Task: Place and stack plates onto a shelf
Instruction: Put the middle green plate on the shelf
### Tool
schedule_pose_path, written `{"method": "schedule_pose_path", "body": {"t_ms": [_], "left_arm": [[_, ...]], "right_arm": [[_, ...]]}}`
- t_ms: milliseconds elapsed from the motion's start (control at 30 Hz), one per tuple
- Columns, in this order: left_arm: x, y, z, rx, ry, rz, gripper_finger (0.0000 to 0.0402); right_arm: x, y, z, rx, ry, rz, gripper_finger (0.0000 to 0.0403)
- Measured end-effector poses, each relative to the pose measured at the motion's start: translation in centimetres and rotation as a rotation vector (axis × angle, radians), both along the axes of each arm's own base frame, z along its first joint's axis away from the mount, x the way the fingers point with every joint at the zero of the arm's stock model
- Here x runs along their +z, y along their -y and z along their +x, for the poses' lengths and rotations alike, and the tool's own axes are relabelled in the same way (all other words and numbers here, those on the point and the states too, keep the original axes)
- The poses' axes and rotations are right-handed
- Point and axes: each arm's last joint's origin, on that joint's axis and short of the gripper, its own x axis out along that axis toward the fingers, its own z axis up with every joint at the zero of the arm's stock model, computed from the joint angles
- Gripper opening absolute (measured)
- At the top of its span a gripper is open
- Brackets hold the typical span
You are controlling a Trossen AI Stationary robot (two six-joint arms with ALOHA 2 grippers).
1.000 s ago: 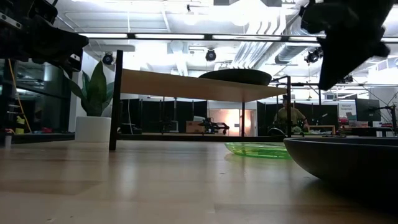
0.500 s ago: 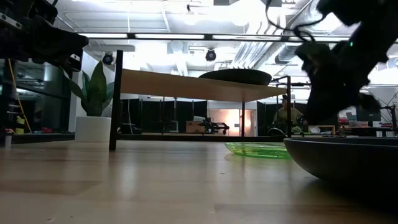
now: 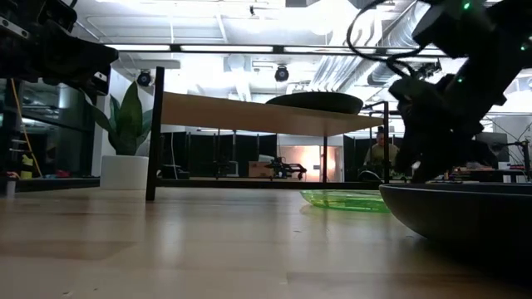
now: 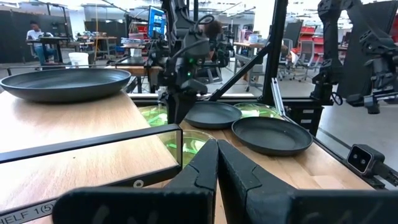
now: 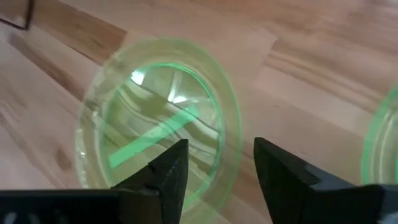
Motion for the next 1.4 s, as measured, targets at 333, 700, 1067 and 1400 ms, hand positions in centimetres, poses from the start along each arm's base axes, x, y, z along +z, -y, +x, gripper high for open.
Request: {"method": "schedule_pose_path", "body": {"t_ms": [333,700,1067,1400], "left_arm": [[0.0,0.0,0.0,0.0,0.0,0.0,0.0],[0.0,0.0,0.0,0.0,0.0,0.0,0.0],[0.0,0.0,0.0,0.0,0.0,0.0,0.0],[0.0,0.0,0.0,0.0,0.0,0.0,0.0]], "right_arm": [[-2.0,0.1,1.2,0.014,-0.039,0.049,0.0165],[-2.1,0.1,1.3,-0.015,-0.033,0.068,0.0074],[-1.4,1.2,2.5,0.029,0.082,0.099,0.0003],[-1.0,2.1,3.1,0.093,0.138,0.172,0.0]]}}
